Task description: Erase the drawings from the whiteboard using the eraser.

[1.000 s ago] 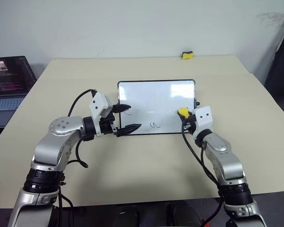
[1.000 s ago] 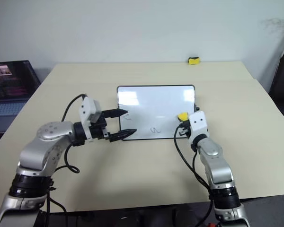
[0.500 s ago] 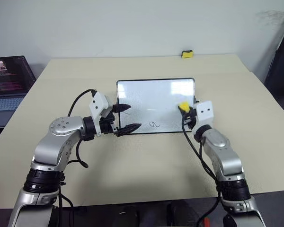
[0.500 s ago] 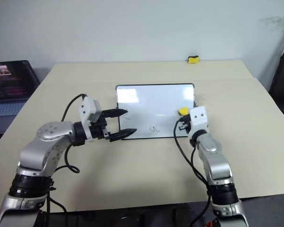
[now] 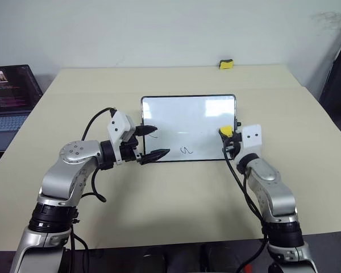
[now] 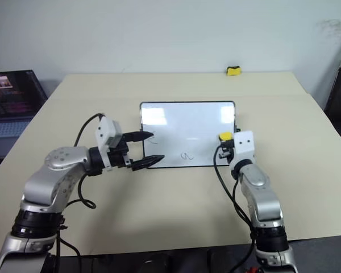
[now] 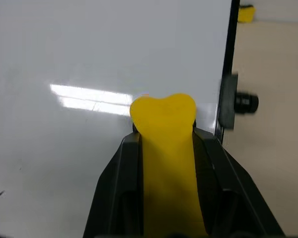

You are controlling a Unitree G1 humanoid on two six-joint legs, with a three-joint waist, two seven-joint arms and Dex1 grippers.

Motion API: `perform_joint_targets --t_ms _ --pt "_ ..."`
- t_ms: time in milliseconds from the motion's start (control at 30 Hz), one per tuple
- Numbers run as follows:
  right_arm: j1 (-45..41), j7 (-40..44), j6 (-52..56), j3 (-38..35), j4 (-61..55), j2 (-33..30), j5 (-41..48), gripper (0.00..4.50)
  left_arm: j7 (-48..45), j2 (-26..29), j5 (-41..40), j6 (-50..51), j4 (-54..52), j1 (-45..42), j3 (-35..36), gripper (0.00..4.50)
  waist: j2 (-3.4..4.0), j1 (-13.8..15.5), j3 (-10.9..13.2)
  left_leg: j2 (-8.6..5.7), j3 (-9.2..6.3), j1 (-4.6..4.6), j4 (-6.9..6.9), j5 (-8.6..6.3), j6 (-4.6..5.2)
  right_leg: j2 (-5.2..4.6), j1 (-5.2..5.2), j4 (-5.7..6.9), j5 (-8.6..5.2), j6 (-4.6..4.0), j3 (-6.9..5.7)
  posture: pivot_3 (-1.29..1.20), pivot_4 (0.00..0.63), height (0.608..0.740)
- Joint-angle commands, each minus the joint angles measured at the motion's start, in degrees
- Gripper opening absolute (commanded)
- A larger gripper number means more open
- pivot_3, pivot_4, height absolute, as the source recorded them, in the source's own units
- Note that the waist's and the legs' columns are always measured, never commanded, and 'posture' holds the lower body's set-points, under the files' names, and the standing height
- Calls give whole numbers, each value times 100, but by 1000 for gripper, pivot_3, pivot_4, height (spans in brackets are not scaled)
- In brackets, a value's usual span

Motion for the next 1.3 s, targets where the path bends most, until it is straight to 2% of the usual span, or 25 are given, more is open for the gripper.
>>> perform_joint_targets --t_ms 33,233,433,667,733,800,967,1300 --pt "428 82 823 112 208 108 220 998 13 -6 -54 -34 -201 -22 98 4500 -3 -5 -2 1 0 26 -3 -1 1 0 22 -3 -10 15 2 0 150 740" --pt "502 243 1043 375 -151 44 282 997 6 -9 -54 -32 -197 -31 89 4500 -3 -50 -1 11 11 60 1 8 1 4 46 0 8 15 4 0 150 740" --pt "42 308 72 301 -501 78 270 997 7 -18 -43 -35 -182 -35 84 4500 10 -58 17 16 20 30 -3 11 -5 9 6 3 13 16 3 0 150 740" --pt "-246 466 -480 258 -674 -64 284 997 60 -49 -47 -36 -254 45 89 4500 24 -2 32 9 2 -9 -19 4 -16 -1 -21 -10 9 -10 -5 0 150 740" --pt "-289 583 -557 250 -731 -172 323 997 87 -61 -46 -39 -263 63 96 4500 23 -3 31 3 3 -75 -16 9 -28 -6 -88 -6 7 -9 -3 0 150 740" --pt "-294 742 -586 250 -790 -324 356 996 130 -69 -39 -44 -274 95 120 4500 23 3 31 0 4 -102 -13 8 -27 -11 -114 -7 7 -9 -5 0 150 740" --pt "-166 1255 -693 304 -1078 -771 488 996 360 -52 -53 -17 -322 294 292 4500 23 9 31 0 7 -103 -18 4 -25 -12 -114 -15 6 -8 -2 0 150 740" --pt "191 2119 -1476 997 -1376 -1803 -21 996 1000 -40 -215 182 -338 786 1016 4500 23 14 32 1 9 -85 -12 4 -23 -11 -98 -3 5 -7 -4 0 150 740"
